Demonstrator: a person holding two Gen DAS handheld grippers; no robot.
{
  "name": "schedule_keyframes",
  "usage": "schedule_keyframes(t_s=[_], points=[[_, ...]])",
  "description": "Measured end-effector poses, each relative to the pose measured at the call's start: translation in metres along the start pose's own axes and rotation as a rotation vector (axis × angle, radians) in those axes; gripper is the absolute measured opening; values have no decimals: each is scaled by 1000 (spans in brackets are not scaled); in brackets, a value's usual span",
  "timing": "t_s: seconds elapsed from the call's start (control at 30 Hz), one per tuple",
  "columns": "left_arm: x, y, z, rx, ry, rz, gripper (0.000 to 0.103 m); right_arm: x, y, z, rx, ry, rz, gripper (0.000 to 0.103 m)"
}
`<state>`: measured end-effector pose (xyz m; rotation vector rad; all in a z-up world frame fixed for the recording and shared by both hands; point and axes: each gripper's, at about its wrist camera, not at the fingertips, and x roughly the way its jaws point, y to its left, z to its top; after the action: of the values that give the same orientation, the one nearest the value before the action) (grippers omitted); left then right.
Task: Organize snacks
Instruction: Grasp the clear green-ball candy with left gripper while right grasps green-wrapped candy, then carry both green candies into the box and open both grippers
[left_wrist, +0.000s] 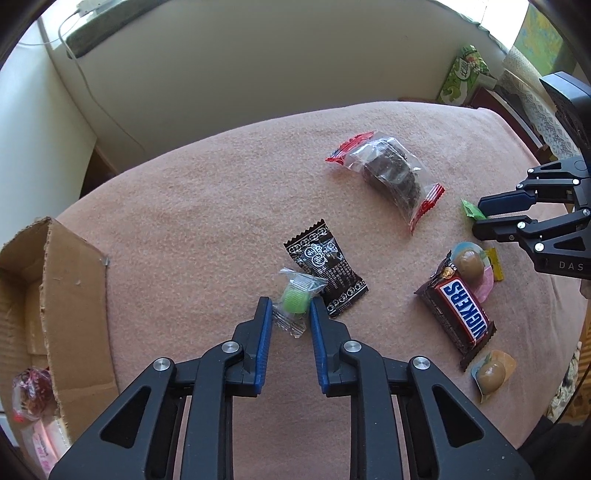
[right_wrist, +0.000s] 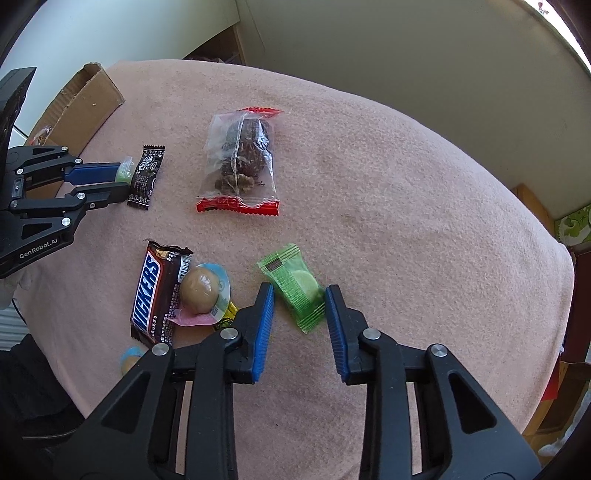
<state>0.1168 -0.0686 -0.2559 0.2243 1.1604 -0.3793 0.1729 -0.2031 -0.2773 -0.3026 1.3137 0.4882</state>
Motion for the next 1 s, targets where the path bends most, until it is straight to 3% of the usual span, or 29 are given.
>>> schedule_keyframes(t_s=[0.37, 0.63, 1.0], points=[[-3, 19, -1, -88, -17, -55, 15, -2, -15, 0, 54, -34, 1, 6], [-17, 27, -17, -123, -32, -61, 14, -10, -23, -7, 119, -74, 52, 5], [-45, 41, -29, -151, -81, -52, 14, -38, 1, -34, 166, -147, 94, 5]])
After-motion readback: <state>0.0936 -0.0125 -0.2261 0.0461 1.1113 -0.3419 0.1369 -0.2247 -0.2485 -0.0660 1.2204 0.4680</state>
